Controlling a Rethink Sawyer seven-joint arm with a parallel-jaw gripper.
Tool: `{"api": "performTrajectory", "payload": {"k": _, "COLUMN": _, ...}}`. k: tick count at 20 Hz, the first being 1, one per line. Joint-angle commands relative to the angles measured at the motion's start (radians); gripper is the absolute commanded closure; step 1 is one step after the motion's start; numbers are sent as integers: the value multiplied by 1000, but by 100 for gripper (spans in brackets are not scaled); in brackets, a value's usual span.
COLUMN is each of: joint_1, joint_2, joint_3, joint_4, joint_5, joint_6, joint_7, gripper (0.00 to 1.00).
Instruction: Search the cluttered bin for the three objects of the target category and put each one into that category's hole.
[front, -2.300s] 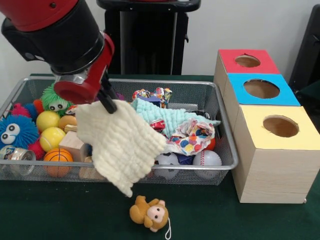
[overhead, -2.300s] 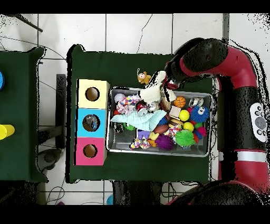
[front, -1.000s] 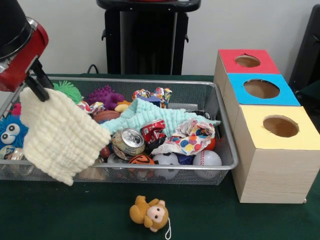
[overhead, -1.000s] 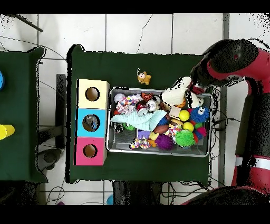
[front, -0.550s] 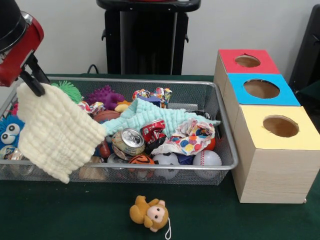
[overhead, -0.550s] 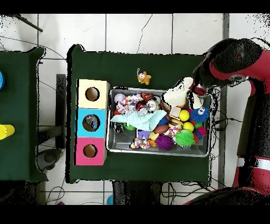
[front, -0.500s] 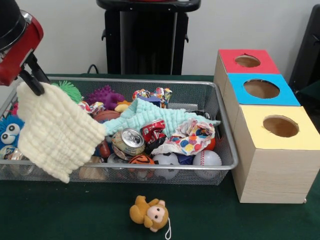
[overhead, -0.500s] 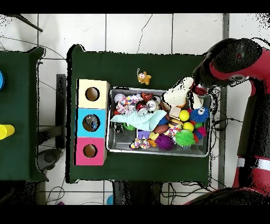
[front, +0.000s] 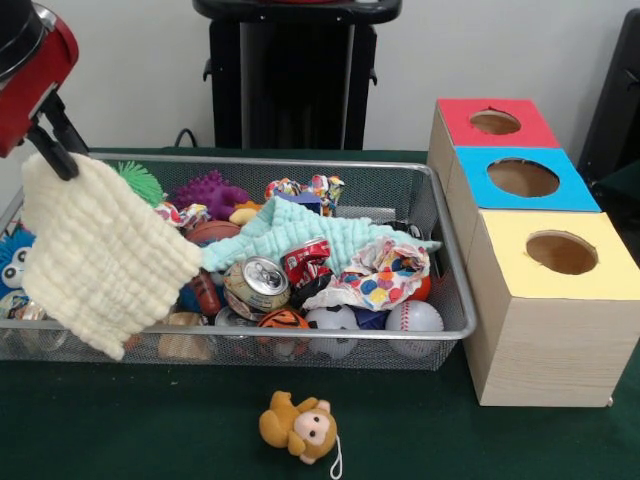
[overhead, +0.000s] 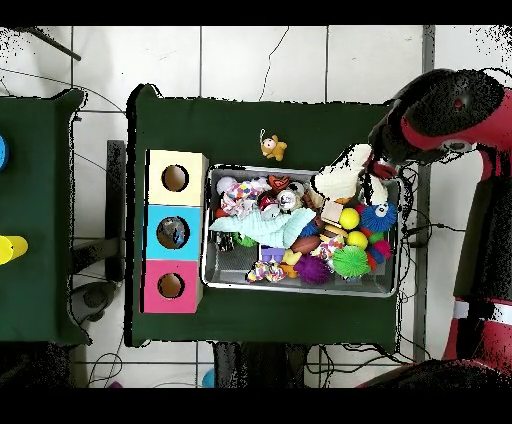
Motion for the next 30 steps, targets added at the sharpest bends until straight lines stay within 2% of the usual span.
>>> {"api": "performTrajectory", "payload": {"k": 1, "joint_1": 25, "joint_2": 14, "joint_3": -23, "joint_4": 23, "joint_5": -60, "joint_6": 0, "joint_7": -178, "gripper": 100}}
{"api": "performTrajectory", "payload": {"k": 5, "joint_1": 27, "joint_2": 10, "joint_3": -7, "joint_4": 54, "joint_5": 2, "joint_6": 1, "joint_7": -102, "gripper": 100}}
{"api": "performTrajectory", "payload": {"k": 8, "joint_1": 37, "joint_2": -1, "joint_3": -8, "joint_4": 58, "joint_5": 17, "joint_6": 21, "joint_7": -77, "gripper": 100}}
{"api": "performTrajectory", "payload": {"k": 12, "joint_1": 50, "joint_2": -18, "joint_3": -2, "joint_4": 17, "joint_5": 30, "joint_6": 78, "joint_7": -73, "gripper": 100}}
{"api": "performTrajectory", "payload": {"k": 18, "joint_1": 103, "joint_2": 1, "joint_3": 8, "joint_4": -67, "joint_5": 56, "joint_6": 139, "joint_7": -12, "gripper": 100}}
{"api": "performTrajectory", "payload": {"k": 30, "joint_1": 129, "joint_2": -37, "joint_3": 17, "joint_4": -95, "joint_5": 162, "joint_6": 202, "joint_7": 59, "gripper": 100}}
